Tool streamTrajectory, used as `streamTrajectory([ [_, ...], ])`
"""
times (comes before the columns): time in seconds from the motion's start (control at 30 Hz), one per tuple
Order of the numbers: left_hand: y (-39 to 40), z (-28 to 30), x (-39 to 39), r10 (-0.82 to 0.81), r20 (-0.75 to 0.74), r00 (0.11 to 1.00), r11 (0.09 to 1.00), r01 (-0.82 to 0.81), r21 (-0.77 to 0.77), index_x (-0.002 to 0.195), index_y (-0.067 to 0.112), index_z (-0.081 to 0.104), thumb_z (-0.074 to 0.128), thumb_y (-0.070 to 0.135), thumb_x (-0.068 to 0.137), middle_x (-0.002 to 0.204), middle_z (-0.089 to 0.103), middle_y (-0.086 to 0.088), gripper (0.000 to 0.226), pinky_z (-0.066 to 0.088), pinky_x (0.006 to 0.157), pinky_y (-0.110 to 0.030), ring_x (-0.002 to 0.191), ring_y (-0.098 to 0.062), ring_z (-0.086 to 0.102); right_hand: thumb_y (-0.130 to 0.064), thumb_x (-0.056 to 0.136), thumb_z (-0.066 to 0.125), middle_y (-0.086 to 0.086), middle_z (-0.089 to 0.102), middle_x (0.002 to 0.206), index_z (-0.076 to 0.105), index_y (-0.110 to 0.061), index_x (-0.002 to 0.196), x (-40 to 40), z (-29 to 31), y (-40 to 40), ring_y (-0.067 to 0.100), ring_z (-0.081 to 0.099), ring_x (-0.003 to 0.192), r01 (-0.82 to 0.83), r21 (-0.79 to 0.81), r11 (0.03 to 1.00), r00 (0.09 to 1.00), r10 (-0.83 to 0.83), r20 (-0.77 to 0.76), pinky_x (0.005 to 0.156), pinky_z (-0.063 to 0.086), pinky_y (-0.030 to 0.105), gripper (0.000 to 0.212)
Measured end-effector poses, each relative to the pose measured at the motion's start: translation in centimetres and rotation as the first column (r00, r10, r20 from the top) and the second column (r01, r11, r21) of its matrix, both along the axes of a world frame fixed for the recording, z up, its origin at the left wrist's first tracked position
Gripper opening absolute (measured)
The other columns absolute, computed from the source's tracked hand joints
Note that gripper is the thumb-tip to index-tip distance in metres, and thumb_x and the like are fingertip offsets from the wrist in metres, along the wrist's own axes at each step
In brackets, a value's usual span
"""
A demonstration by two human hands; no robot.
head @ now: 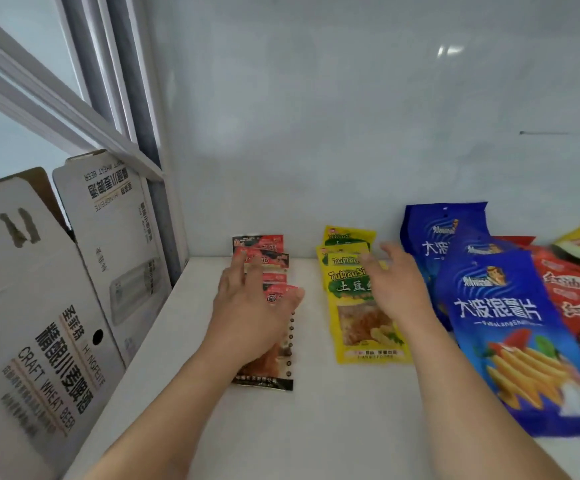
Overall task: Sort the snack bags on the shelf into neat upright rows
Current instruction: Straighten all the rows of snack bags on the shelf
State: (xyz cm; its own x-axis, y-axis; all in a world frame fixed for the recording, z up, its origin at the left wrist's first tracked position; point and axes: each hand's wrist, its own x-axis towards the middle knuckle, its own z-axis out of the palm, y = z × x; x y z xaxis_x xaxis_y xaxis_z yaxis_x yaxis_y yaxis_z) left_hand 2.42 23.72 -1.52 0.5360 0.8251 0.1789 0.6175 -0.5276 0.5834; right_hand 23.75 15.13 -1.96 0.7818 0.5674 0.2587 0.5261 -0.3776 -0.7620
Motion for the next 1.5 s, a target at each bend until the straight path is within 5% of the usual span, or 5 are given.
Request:
streamTrajectory([
  [0.2,-0.7,3.3,9.2,0.018,0.338,0.941,0.881,0.145,-0.450,0.161,0.017,0.015,0.050,0.060,0.096,0.169,0.013,-0.002,0.085,0.017,0.122,-0.040,0.154,-0.020,0.015,-0.055,0.096,0.049,0.010,0.037,0.154,0.033,-0.016,0.151,1.9,-1.1,0.0,0.029,0.038,0.139,-0.036,0.006,0.999,0.977,0.036,-0.212,0.110,0.032,0.041,0.069],
  [0.33,0.3,3.4,13.3,0.138,0.334,0.932,0.747,0.124,-0.653,0.160,0.014,0.018,0.048,0.068,0.093,0.166,0.021,-0.005,0.091,0.024,0.118,-0.048,0.151,-0.028,0.024,-0.054,0.098,0.043,0.008,0.050,0.142,0.040,-0.019,0.143,2.7,-1.3,0.8,0.030,0.048,0.128,-0.070,-0.085,0.994,0.966,0.046,-0.255,0.089,0.036,0.035,0.057],
  [0.53,1.5,1.3,15.5,0.214,0.335,0.918,0.644,0.125,-0.755,0.143,0.019,0.053,0.053,0.071,0.087,0.145,0.056,-0.009,0.077,0.045,0.109,-0.045,0.128,-0.031,0.057,-0.057,0.098,0.041,-0.002,0.062,0.125,0.046,-0.030,0.127,2.9,-1.8,1.6,0.021,0.058,0.111,-0.152,-0.071,0.986,0.950,0.126,-0.287,0.080,0.036,0.031,0.041],
  [0.67,3.2,1.0,16.0,0.274,0.407,0.872,0.574,0.191,-0.796,0.119,0.012,0.067,0.055,0.059,0.095,0.108,0.077,-0.015,0.055,0.062,0.081,-0.049,0.095,-0.034,0.075,-0.061,0.096,0.040,0.005,0.052,0.141,0.039,-0.025,0.141,3.9,-1.3,1.9,0.027,0.050,0.127,-0.145,-0.051,0.988,0.935,0.120,-0.334,0.100,0.037,0.038,0.058],
  [1.5,5.5,2.0,17.0,0.182,0.320,0.930,0.585,0.159,-0.795,0.107,0.014,0.065,0.046,0.049,0.103,0.072,0.073,-0.007,0.041,0.056,0.045,-0.027,0.047,-0.020,0.067,-0.068,0.096,0.029,0.004,0.050,0.146,0.031,-0.026,0.149,4.1,-1.2,2.0,0.029,0.047,0.132,-0.194,-0.254,0.948,0.963,0.135,-0.233,0.105,0.036,0.040,0.068],
])
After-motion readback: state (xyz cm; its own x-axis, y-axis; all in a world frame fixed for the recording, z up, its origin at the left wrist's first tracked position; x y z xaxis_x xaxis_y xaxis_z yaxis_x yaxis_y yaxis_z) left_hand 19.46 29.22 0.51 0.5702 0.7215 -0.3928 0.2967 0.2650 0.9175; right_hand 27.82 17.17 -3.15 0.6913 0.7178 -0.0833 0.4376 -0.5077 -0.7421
